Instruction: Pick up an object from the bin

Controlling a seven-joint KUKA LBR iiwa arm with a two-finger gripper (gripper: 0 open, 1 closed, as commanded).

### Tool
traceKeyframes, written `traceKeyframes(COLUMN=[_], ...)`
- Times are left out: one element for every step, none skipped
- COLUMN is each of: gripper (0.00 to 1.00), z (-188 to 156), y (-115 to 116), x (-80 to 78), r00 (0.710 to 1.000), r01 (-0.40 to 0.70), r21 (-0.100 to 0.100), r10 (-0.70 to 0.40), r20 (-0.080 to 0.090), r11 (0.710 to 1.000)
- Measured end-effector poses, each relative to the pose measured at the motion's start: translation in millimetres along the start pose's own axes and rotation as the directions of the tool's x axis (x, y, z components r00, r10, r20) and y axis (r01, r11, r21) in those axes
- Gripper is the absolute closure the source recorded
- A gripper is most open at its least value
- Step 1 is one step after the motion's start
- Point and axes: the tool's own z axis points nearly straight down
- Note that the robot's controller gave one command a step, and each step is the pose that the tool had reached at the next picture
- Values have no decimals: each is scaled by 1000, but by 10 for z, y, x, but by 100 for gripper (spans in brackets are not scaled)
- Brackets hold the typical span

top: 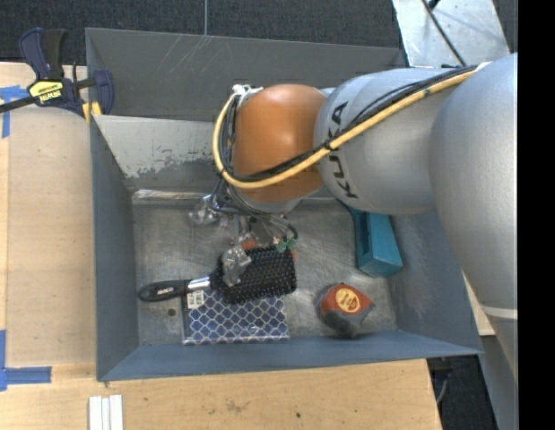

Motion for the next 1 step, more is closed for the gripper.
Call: traceKeyframes(gripper=[100], z=[235], y=[111], x=[204], r00=[982], r01=[188], r21=[-7], r10=[-188], r20=[-23], r11=[982])
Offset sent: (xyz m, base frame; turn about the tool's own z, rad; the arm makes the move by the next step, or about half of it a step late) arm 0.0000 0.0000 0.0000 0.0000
